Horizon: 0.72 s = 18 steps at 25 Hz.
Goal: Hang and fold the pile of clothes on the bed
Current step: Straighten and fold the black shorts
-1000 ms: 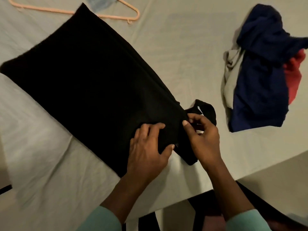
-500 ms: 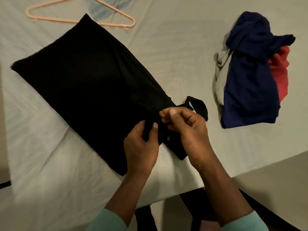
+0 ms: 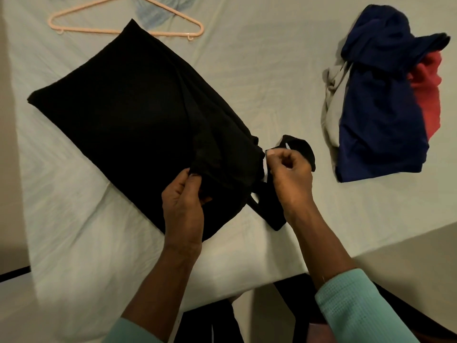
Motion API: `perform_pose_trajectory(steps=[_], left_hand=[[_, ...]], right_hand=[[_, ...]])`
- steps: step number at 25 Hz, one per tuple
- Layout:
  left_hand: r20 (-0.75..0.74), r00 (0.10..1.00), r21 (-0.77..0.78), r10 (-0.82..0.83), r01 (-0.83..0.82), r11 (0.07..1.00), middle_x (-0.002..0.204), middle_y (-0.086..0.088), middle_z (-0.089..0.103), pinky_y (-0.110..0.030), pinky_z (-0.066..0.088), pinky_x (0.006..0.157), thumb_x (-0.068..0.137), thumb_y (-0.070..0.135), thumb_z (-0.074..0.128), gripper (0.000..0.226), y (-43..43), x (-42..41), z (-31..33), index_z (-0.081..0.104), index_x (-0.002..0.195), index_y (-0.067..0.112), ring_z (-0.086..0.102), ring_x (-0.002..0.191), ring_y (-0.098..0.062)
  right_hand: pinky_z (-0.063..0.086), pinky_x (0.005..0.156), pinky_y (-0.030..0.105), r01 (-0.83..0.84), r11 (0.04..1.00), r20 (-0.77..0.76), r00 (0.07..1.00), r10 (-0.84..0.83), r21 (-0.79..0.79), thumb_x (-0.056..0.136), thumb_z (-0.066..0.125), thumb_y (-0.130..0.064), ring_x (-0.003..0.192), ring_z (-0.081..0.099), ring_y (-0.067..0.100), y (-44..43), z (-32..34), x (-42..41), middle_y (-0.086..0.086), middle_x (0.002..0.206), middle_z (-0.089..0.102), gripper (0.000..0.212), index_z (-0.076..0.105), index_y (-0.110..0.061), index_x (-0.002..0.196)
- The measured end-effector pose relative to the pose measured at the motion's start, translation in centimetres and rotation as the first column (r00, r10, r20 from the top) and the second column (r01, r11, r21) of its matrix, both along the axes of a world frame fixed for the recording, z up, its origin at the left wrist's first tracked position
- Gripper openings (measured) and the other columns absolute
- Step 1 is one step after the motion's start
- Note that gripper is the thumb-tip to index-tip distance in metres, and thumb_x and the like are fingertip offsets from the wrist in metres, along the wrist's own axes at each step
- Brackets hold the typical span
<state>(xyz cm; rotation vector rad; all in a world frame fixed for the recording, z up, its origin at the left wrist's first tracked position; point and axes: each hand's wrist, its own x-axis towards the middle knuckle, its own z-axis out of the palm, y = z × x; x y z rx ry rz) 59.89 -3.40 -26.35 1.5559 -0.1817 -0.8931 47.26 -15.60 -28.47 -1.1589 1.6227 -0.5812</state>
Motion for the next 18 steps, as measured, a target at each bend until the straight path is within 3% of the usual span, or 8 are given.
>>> perform_pose_trajectory(steps=[2, 5, 7, 9, 11, 13, 15, 18], left_hand=[[0.001, 1.0, -0.022, -0.004, 0.004, 1.0, 0.084, -0.001, 0.071, -0.028, 0.058, 0.073, 0.107, 0.01, 0.047, 0.032, -0.1, 0.0, -0.3, 0.073, 0.09, 0.018, 0.069, 0.082, -0.015], [0.087, 0.996, -0.056, 0.02, -0.015, 0.998, 0.068, -0.002, 0.054, -0.028, 0.045, 0.062, 0.099, 0.015, 0.049, 0.028, -0.3, 0.4, -0.3, 0.061, 0.075, 0.012, 0.053, 0.065, -0.013], [0.202, 0.979, -0.076, -0.014, 0.03, 0.997, 0.063, -0.003, 0.045, -0.027, 0.038, 0.054, 0.097, 0.016, 0.049, 0.028, -0.7, 0.8, 0.4, 0.054, 0.07, 0.013, 0.045, 0.057, -0.014], [0.319, 0.94, -0.099, -0.12, 0.159, 0.982, 0.063, -0.003, 0.052, -0.027, 0.04, 0.051, 0.098, 0.015, 0.052, 0.025, -2.1, 0.9, 1.5, 0.061, 0.075, 0.011, 0.05, 0.057, -0.016], [0.424, 0.855, -0.013, -0.298, 0.335, 0.942, 0.071, 0.0, 0.064, -0.026, 0.047, 0.056, 0.099, 0.019, 0.058, 0.019, -4.5, 0.4, 1.8, 0.07, 0.087, 0.012, 0.06, 0.063, -0.015], [0.504, 0.696, 0.207, -0.512, 0.477, 0.854, 0.078, 0.008, 0.068, -0.02, 0.049, 0.063, 0.098, 0.026, 0.064, 0.011, -7.4, -0.6, 1.0, 0.072, 0.091, 0.022, 0.065, 0.07, -0.009], [0.489, 0.54, 0.397, -0.685, 0.562, 0.726, 0.084, 0.012, 0.068, -0.017, 0.046, 0.067, 0.095, 0.029, 0.067, 0.004, -9.2, -1.5, -0.4, 0.071, 0.093, 0.028, 0.065, 0.075, -0.004], [0.424, 0.453, 0.45, -0.784, 0.646, 0.616, 0.094, 0.014, 0.067, -0.012, 0.047, 0.073, 0.094, 0.023, 0.067, 0.021, -9.4, -1.8, -2.0, 0.069, 0.114, 0.03, 0.065, 0.085, 0.0]], right_hand=[[0.059, 0.082, 0.03, -0.097, 0.989, -0.01, 0.995, 0.098, 0.114, 0.09, 0.079, -0.041, 0.087, 0.07, 0.009, 0.6, -0.2, 0.1, -0.003, 0.094, 0.073, 0.027, 0.068, -0.026, 0.111], [0.062, 0.088, 0.04, -0.05, 0.995, -0.049, 0.997, 0.054, 0.086, 0.091, 0.079, -0.026, 0.084, 0.074, 0.017, 0.4, -0.2, -0.3, 0.001, 0.085, 0.076, 0.004, 0.076, -0.024, 0.093], [0.061, 0.083, 0.033, 0.039, 0.998, 0.024, 0.999, -0.04, 0.044, 0.093, 0.077, -0.024, 0.081, 0.073, 0.014, -0.8, 0.6, -1.3, 0.0, 0.083, 0.077, 0.008, 0.077, -0.021, 0.085], [0.059, 0.077, 0.027, 0.059, 0.994, 0.168, 0.983, -0.073, 0.087, 0.094, 0.075, -0.023, 0.077, 0.071, 0.009, -1.8, 1.4, -2.3, 0.001, 0.084, 0.076, 0.012, 0.076, -0.017, 0.084], [0.059, 0.073, 0.027, 0.049, 0.984, 0.28, 0.955, -0.096, 0.169, 0.095, 0.075, -0.02, 0.081, 0.072, 0.012, -2.1, 1.5, -2.6, 0.006, 0.091, 0.077, 0.009, 0.076, -0.013, 0.089], [0.06, 0.068, 0.027, 0.06, 0.982, 0.293, 0.95, -0.111, 0.178, 0.096, 0.073, -0.014, 0.081, 0.071, 0.016, -2.4, 1.1, -2.6, 0.007, 0.094, 0.077, 0.005, 0.076, -0.012, 0.098], [0.059, 0.067, 0.029, 0.06, 0.982, 0.318, 0.941, -0.115, 0.178, 0.1, 0.066, -0.013, 0.078, 0.068, 0.019, -2.6, 0.8, -2.8, 0.01, 0.097, 0.077, 0.012, 0.076, -0.011, 0.107], [0.059, 0.073, 0.031, -0.029, 0.98, 0.34, 0.939, -0.041, 0.198, 0.103, 0.063, -0.033, 0.081, 0.071, 0.02, -2.6, 0.5, -3.3, 0.014, 0.102, 0.077, 0.026, 0.078, -0.012, 0.107]])
